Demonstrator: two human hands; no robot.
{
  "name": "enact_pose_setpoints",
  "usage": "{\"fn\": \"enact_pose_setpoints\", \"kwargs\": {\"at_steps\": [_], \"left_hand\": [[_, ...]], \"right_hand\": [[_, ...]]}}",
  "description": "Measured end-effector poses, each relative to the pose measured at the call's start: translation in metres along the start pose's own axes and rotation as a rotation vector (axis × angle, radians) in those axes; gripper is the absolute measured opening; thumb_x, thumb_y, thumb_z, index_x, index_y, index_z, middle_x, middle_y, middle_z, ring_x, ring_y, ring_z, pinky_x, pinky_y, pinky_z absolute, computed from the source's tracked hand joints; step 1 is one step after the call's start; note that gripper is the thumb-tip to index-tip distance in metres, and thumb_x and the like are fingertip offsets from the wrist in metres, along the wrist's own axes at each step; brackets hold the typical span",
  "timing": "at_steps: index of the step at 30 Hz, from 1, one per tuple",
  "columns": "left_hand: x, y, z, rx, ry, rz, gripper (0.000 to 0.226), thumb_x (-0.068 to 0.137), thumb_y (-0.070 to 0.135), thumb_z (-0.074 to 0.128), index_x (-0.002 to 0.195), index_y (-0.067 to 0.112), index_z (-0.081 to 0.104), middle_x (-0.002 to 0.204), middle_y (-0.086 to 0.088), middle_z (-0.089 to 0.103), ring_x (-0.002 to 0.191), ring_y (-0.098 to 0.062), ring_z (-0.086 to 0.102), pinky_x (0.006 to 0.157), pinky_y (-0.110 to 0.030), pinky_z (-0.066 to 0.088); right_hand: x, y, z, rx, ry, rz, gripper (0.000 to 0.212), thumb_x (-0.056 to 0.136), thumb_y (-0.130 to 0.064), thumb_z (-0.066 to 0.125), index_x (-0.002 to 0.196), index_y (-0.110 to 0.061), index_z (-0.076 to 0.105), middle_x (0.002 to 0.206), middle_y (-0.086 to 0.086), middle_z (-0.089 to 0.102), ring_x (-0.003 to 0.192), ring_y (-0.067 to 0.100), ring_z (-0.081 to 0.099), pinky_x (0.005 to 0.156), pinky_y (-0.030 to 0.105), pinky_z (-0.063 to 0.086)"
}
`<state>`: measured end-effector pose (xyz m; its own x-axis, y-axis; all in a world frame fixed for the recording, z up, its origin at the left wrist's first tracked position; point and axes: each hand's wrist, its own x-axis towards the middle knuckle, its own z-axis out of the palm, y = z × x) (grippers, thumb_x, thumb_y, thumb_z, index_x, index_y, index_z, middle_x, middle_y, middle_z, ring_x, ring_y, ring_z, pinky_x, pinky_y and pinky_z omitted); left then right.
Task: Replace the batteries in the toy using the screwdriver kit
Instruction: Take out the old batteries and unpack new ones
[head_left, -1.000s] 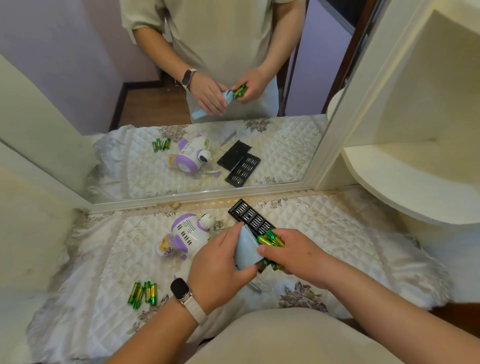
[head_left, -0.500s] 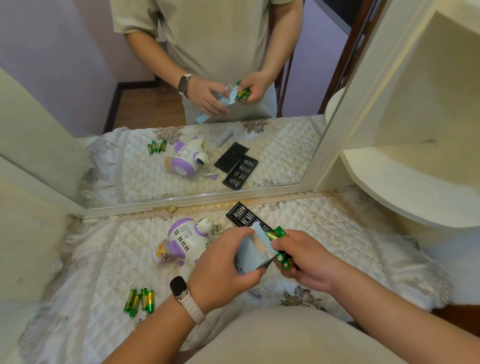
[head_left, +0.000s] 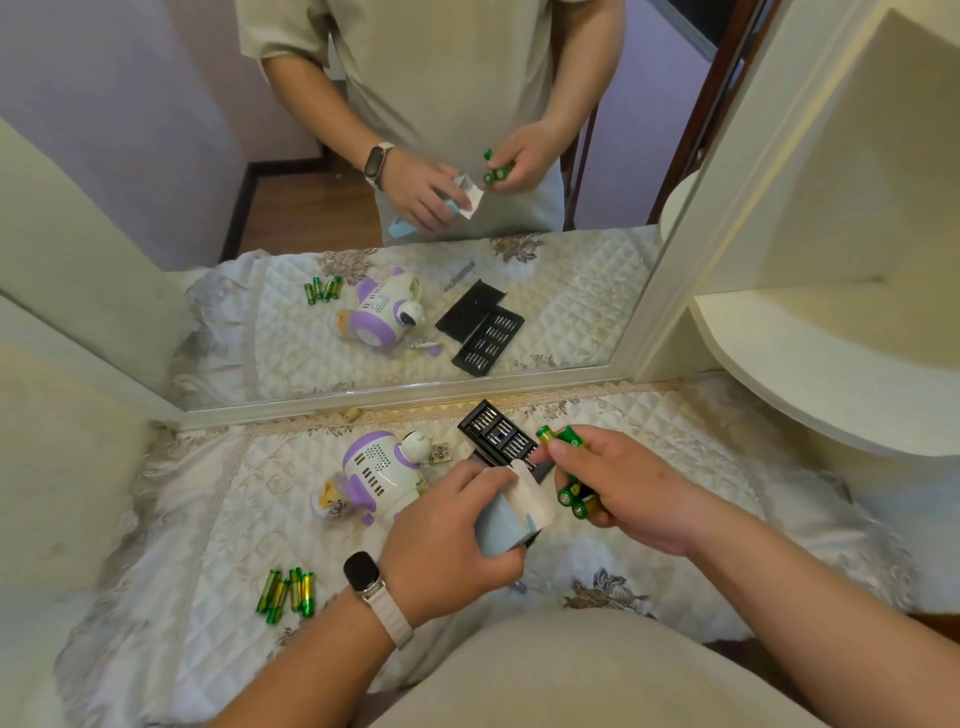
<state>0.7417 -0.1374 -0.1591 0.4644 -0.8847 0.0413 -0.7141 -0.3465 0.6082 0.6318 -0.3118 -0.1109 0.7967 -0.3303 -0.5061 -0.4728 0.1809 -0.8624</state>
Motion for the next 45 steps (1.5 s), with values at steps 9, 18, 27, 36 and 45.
{"fn": "enact_pose_setpoints", "kwargs": {"at_steps": [9,18,27,36,45], "left_hand": [[0.000,0.008,-0.003,-0.063,-0.028,-0.085,0.087,0.070,0.049,0.074,0.145,0.031,0.036,0.130,0.014,0.054,0.110,-0.006,0.055,0.084,-0.018,0.045],[0.000,0.012,0.001,-0.003,-0.029,-0.057,0.081,0.070,0.049,0.076,0.140,0.025,0.044,0.125,0.007,0.060,0.104,-0.011,0.056,0.075,-0.017,0.038],[0.001,0.011,0.002,-0.033,-0.006,-0.056,0.079,0.069,0.050,0.076,0.138,0.025,0.046,0.122,0.007,0.060,0.103,-0.009,0.056,0.075,-0.019,0.043],[0.004,0.007,0.002,-0.131,0.029,-0.125,0.078,0.066,0.056,0.070,0.135,0.027,0.046,0.112,0.016,0.055,0.098,-0.005,0.056,0.076,-0.018,0.046],[0.002,0.008,0.005,-0.187,0.009,-0.138,0.078,0.067,0.051,0.078,0.134,0.032,0.042,0.112,0.017,0.053,0.096,-0.004,0.055,0.075,-0.017,0.048]], "right_hand": [[-0.001,-0.009,-0.003,-0.482,-0.177,0.002,0.013,0.094,-0.040,0.055,0.100,-0.029,0.050,0.081,-0.001,0.056,0.068,0.011,0.050,0.060,0.027,0.041],[0.001,-0.021,-0.002,-0.713,-0.229,0.013,0.029,0.088,-0.047,0.060,0.095,-0.019,0.059,0.097,0.012,0.066,0.072,0.012,0.053,0.064,0.031,0.044],[-0.002,-0.022,0.001,-0.872,-0.283,0.007,0.018,0.097,-0.043,0.048,0.104,-0.026,0.045,0.087,-0.002,0.060,0.068,0.012,0.049,0.064,0.031,0.044],[0.000,-0.011,0.005,-0.631,-0.100,-0.105,0.017,0.091,-0.041,0.060,0.086,-0.025,0.058,0.068,-0.012,0.055,0.053,-0.002,0.046,0.058,0.021,0.038],[0.005,0.004,0.017,-0.410,0.205,-0.161,0.023,0.084,-0.041,0.069,0.076,-0.022,0.060,0.070,0.000,0.063,0.060,0.011,0.053,0.061,0.035,0.048]]}}
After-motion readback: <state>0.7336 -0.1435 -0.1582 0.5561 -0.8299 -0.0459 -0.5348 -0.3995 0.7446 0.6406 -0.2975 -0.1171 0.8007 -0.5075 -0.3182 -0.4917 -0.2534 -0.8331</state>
